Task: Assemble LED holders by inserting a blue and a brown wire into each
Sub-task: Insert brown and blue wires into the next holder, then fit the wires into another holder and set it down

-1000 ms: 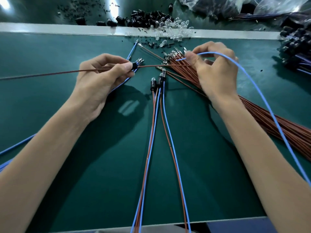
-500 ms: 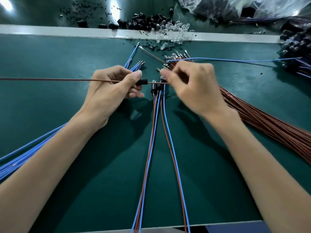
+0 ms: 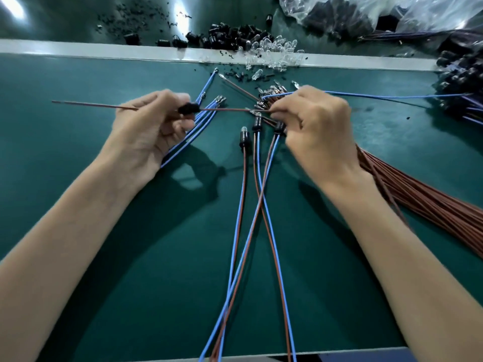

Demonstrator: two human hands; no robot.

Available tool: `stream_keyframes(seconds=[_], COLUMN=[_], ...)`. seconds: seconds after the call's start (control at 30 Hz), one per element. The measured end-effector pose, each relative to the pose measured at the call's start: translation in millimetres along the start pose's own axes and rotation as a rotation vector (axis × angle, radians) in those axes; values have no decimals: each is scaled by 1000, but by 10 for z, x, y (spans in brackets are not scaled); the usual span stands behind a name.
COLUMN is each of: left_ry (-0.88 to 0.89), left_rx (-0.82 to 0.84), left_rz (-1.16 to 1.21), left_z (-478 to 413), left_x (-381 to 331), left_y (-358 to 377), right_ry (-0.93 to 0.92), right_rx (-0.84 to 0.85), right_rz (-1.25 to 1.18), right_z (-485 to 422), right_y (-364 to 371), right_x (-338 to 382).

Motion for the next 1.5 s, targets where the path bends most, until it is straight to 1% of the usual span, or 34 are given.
stream_keyframes(seconds=[0.07, 0.13, 0.2, 0.27, 0.33, 0.37, 0.4, 0.43, 0.57, 0.67, 0.73, 0.8, 0.9, 0.93, 1.0, 1.03, 1.1, 1.13, 1.17, 1.3, 1.33, 1.4, 1.43, 1.5], left_ry=[-7, 44, 118, 188, 280, 321, 352, 375, 421, 413, 401, 385, 360, 362, 378, 390, 428, 450, 459, 460, 485, 507, 491, 400], left_rx=[-86, -232, -352, -421, -454, -437, -393, -328, -105, 24, 51, -4, -197, -269, -395, -423, -406, -395, -387, -350, -352, -386, -431, -521], left_rz=[66, -15, -169, -376, -663, -765, -808, -800, -613, -533, -531, -547, -537, -594, -837, -951, -1090, -1119, -1128, -1086, -1118, -1214, -1259, -1336], left_z=[-59, -83, -84, -76, -34, -14, 6, 15, 80, 140, 144, 106, 11, -7, -4, 15, 59, 71, 59, -270, -428, -785, -981, -1326], left_x=[-61, -167, -268, -317, -341, -333, -315, -286, -231, -184, -158, -182, -320, -361, -410, -410, -409, -429, -466, -671, -736, -853, -894, -897], left_y=[-200, -415, -561, -581, -468, -380, -285, -194, 30, 167, 197, 125, -184, -274, -353, -327, -169, -79, -2, 301, 379, 475, 464, 379], right_ry=[62, 161, 294, 411, 446, 427, 387, 333, 47, -178, -252, -214, -112, -113, -127, -121, -76, -41, 0, 131, 144, 151, 153, 152], right_rx=[11, 74, 123, 142, 175, 198, 211, 205, 133, 173, 188, 182, 163, 184, 218, 196, 75, 26, 15, 208, 210, 146, 105, 50], right_rz=[92, 209, 302, 342, 368, 374, 368, 348, 141, 62, 49, 37, 47, 46, 25, 5, -31, -30, -15, 81, 80, 62, 51, 26], right_z=[-3, 27, 88, 152, 180, 172, 151, 115, -21, -25, -17, -16, 4, 14, 24, 16, -34, -59, -89, -145, -144, -143, -140, -127], right_y=[-93, -137, -212, -294, -292, -253, -205, -161, 44, 297, 396, 405, 349, 355, 372, 345, 218, 165, 156, 413, 449, 436, 405, 355], right_x=[-151, -346, -556, -695, -718, -686, -632, -560, -14, 446, 583, 522, 344, 325, 338, 340, 247, 158, 56, -299, -325, -322, -317, -304])
Point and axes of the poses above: each hand's wrist, its own z-axis away from the middle knuckle, its own y-axis out of the palm, x = y × z, the point moved 10 cm from there along -z, towards the middle knuckle, and after that the axes turned 12 degrees about -y, right-handed, at the moved point
